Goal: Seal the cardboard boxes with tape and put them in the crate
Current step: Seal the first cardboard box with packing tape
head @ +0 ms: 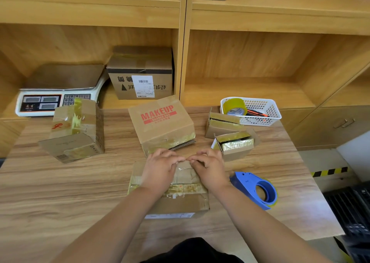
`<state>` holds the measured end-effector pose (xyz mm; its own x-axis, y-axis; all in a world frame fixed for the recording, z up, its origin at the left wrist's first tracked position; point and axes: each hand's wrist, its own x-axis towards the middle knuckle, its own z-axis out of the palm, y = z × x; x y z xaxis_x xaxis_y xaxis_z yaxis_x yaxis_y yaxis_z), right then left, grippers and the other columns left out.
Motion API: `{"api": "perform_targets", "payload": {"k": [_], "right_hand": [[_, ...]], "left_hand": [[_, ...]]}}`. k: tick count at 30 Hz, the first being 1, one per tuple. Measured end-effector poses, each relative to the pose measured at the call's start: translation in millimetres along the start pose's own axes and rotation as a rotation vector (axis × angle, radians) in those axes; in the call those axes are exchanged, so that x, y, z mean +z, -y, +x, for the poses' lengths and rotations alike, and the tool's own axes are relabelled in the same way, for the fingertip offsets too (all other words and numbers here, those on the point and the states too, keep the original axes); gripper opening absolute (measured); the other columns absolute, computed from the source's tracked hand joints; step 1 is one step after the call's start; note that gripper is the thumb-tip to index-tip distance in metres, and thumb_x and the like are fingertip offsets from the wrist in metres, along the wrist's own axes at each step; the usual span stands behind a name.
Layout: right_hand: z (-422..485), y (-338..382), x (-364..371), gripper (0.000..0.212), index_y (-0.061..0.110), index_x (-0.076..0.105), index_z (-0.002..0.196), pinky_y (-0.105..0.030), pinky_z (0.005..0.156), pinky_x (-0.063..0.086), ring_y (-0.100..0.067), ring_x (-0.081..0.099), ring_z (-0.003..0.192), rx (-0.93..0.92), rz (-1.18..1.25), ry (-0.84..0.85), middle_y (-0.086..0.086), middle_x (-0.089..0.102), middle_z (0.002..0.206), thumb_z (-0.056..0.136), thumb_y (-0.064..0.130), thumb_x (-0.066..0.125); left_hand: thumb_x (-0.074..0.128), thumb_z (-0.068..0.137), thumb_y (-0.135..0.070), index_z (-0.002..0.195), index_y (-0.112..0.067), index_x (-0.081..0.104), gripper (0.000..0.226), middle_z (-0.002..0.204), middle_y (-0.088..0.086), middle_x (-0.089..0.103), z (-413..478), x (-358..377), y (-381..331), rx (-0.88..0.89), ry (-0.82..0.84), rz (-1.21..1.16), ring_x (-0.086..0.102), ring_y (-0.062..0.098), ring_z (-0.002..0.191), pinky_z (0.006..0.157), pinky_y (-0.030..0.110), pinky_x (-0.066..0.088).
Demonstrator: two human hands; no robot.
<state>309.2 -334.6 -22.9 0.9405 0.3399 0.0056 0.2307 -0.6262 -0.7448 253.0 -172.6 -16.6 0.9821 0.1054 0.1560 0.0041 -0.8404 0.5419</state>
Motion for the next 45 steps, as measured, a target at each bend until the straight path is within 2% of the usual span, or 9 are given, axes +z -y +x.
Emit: {"api": "perform_targets", "payload": {"k": [5, 9, 12, 17, 25, 28, 31, 39, 45], "right_hand": [[-0.2, 0.3, -3.7, 0.025, 0.042, 0.067, 0.089, -0.025, 0.1, 0.028, -0.01, 0.036, 0.107, 0.085, 0.179, 0.098, 0.019, 0.054, 0.089, 0.093, 0.018, 0.06], [-1.9, -4.5, -8.3, 0.028, 0.031, 0.07, 0.092, -0.034, 0.104, 0.037, -0.017, 0.049, 0.112, 0.184, 0.341, 0.147, 0.012, 0.063, 0.095, 0.097, 0.013, 0.05], [-4.9, -3.8, -9.1, 0.033, 0.029, 0.074, 0.083, -0.03, 0.091, 0.05, -0.013, 0.062, 0.102, 0.327, 0.517, 0.172, -0.001, 0.069, 0.102, 0.099, 0.016, 0.047], [-10.7, -1.4, -7.7, 0.032, 0.03, 0.076, 0.088, -0.018, 0.068, 0.051, -0.005, 0.068, 0.086, 0.464, 0.614, 0.177, 0.014, 0.072, 0.089, 0.098, 0.028, 0.046], [-14.2, -2.2, 1.2, 0.04, 0.024, 0.072, 0.097, -0.016, 0.056, 0.051, -0.003, 0.068, 0.074, 0.508, 0.695, 0.137, 0.011, 0.072, 0.078, 0.101, 0.04, 0.035], [-12.5, -3.6, 0.5, 0.04, 0.023, 0.071, 0.097, -0.018, 0.06, 0.051, -0.006, 0.069, 0.078, 0.495, 0.689, 0.135, 0.006, 0.073, 0.084, 0.101, 0.041, 0.035], [-10.5, -6.9, 0.3, 0.041, 0.02, 0.071, 0.099, -0.017, 0.063, 0.051, -0.007, 0.069, 0.084, 0.464, 0.679, 0.143, 0.002, 0.073, 0.091, 0.101, 0.04, 0.036], [-6.5, -15.4, 2.5, 0.044, 0.018, 0.072, 0.097, -0.016, 0.057, 0.052, -0.008, 0.071, 0.078, 0.463, 0.726, 0.165, 0.002, 0.075, 0.085, 0.099, 0.045, 0.037], [-8.0, -25.1, 7.6, 0.056, 0.024, 0.074, 0.093, -0.039, 0.088, 0.051, -0.02, 0.068, 0.096, 0.596, 0.731, 0.208, -0.002, 0.074, 0.097, 0.095, 0.06, 0.032]], "left_hand": [[0.051, 0.096, -0.021, 0.113, -0.033, 0.069, 0.028, 0.109, -0.011, 0.067, 0.3, -1.7, -0.2, -0.053, 0.037, 0.013, 0.048, 0.01, 0.11, 0.084, 0.023, 0.023], [0.047, 0.097, -0.029, 0.109, -0.038, 0.068, 0.026, 0.108, -0.01, 0.065, 1.0, -5.9, 4.7, -0.111, 0.075, 0.031, 0.047, 0.007, 0.104, 0.086, 0.024, 0.023], [0.039, 0.099, -0.038, 0.1, -0.035, 0.067, 0.029, 0.102, -0.009, 0.066, 1.1, -11.2, 16.1, -0.108, 0.151, 0.132, 0.052, 0.013, 0.102, 0.088, 0.027, 0.027], [0.033, 0.101, -0.038, 0.101, -0.031, 0.066, 0.034, 0.095, -0.005, 0.069, 1.4, -19.1, 27.7, -0.075, 0.214, 0.227, 0.057, 0.018, 0.095, 0.086, 0.028, 0.031], [0.017, 0.097, -0.051, 0.074, -0.023, 0.054, 0.051, 0.073, -0.003, 0.061, 1.3, -19.0, 20.6, -0.11, 0.225, 0.34, 0.053, 0.019, 0.071, 0.076, 0.03, 0.036], [0.021, 0.096, -0.056, 0.074, -0.021, 0.059, 0.056, 0.067, -0.004, 0.059, 3.9, -13.9, 19.3, -0.133, 0.218, 0.376, 0.051, 0.019, 0.065, 0.07, 0.029, 0.037], [0.019, 0.098, -0.054, 0.074, -0.021, 0.059, 0.057, 0.064, -0.004, 0.056, 6.8, -10.6, 20.7, -0.155, 0.235, 0.403, 0.049, 0.018, 0.062, 0.077, 0.03, 0.044], [0.019, 0.101, -0.041, 0.069, -0.021, 0.047, 0.047, 0.064, -0.003, 0.051, 2.7, -7.0, 22.4, -0.118, 0.156, 0.454, 0.046, 0.021, 0.061, 0.083, 0.034, 0.044], [0.022, 0.094, -0.059, 0.068, -0.02, 0.055, 0.057, 0.068, -0.001, 0.06, 2.1, -4.4, 26.2, -0.108, 0.187, 0.426, 0.055, 0.021, 0.07, 0.079, 0.03, 0.034]]}}
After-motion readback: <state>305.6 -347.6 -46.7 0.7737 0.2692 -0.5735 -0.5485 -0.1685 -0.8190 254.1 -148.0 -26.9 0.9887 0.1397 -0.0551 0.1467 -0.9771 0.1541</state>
